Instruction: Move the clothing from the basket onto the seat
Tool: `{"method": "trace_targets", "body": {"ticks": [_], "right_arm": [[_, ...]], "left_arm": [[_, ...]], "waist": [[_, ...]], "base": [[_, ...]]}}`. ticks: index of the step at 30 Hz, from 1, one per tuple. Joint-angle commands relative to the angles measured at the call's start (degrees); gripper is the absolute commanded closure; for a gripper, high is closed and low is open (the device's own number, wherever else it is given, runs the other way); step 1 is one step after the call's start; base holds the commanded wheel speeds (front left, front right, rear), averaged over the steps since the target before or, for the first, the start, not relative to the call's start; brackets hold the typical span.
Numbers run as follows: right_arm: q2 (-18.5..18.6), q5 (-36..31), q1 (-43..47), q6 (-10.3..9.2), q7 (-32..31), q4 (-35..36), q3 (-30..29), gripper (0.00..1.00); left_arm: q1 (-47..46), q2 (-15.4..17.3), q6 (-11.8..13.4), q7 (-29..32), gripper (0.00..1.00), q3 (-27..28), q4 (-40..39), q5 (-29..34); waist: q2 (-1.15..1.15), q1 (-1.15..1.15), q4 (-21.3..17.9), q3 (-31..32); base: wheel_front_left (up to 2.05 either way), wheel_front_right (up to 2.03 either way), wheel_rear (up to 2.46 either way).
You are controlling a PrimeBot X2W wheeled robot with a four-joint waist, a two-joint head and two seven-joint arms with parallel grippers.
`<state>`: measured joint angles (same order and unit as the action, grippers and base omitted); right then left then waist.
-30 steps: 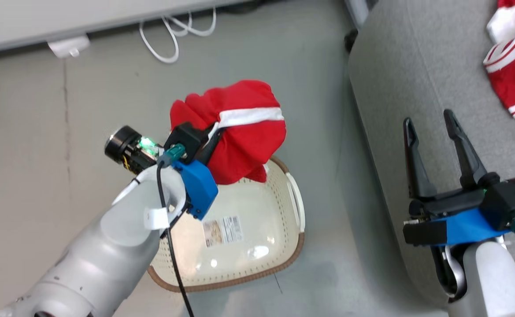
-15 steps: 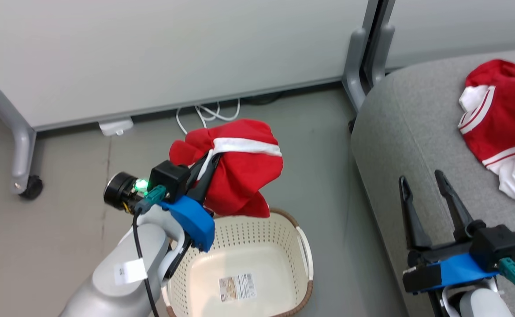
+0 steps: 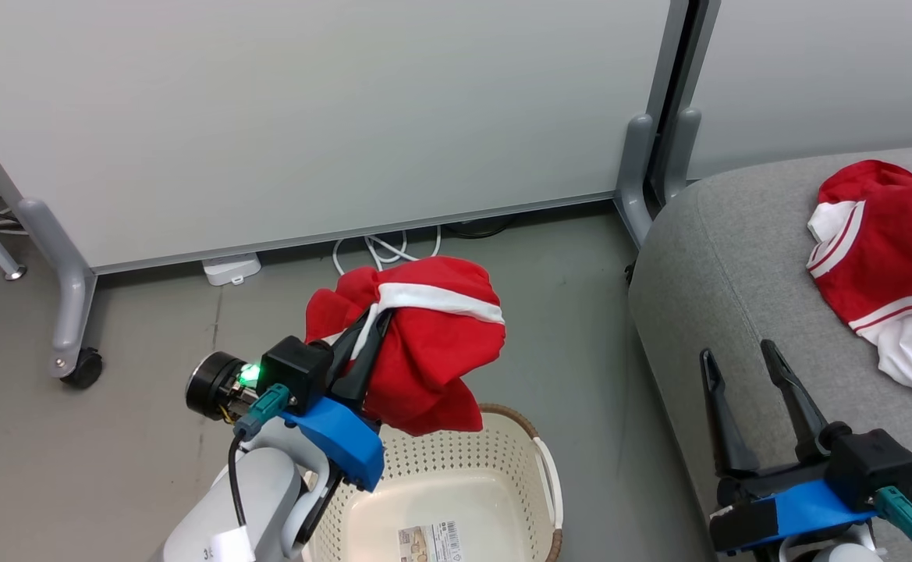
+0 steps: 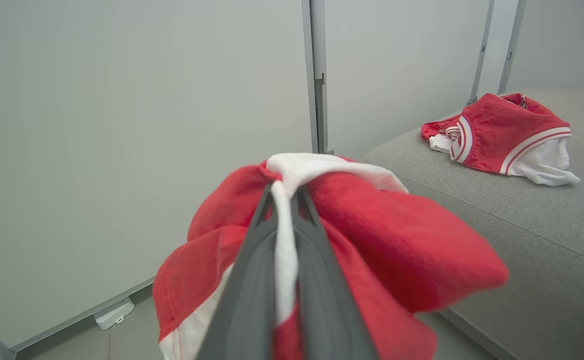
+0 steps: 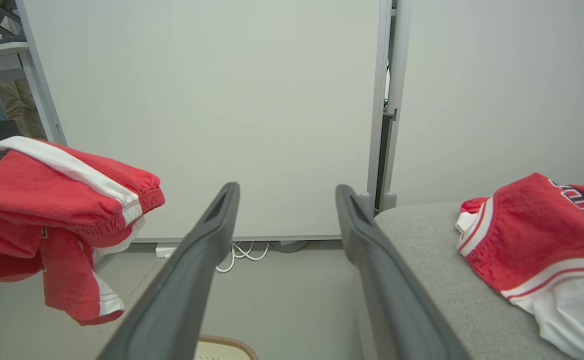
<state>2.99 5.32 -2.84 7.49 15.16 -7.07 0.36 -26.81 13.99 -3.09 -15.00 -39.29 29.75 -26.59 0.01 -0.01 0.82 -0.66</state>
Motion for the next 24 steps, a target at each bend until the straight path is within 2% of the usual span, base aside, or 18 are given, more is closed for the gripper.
{"method": "trace_targets", "body": {"ticks": [1,8,16,24], "right_arm": [[-0.1,0.4,1.0,0.01,0.0,-0.2,0.2,0.0],[-0.2,1.2,0.0,0.01,0.0,-0.7,3.4,0.0],[-0.1,3.0,-3.7,0.01,0.0,-3.3,14.0,0.0],[-0.1,5.1,-11.5,0.01,0.0,-9.4,24.2,0.0]], "left_arm": [[0.4,0.0,-0.2,-0.3,1.0,0.6,-0.4,0.5],[-0.2,-0.6,-0.6,-0.3,1.0,1.1,-0.9,2.0],[-2.3,-1.3,-1.1,-0.3,1.0,1.1,-0.7,3.2],[-5.3,-2.8,-1.9,-0.3,1.0,0.5,-0.4,4.6]], "waist": [[-0.01,0.01,0.1,0.0],[-0.01,0.01,0.5,-0.4],[-0.01,0.01,0.7,-2.4],[-0.01,0.01,2.2,-4.7]], "base": [[0.0,0.0,0.0],[0.0,0.0,0.0],[0.0,0.0,0.0],[0.0,0.0,0.0]]}}
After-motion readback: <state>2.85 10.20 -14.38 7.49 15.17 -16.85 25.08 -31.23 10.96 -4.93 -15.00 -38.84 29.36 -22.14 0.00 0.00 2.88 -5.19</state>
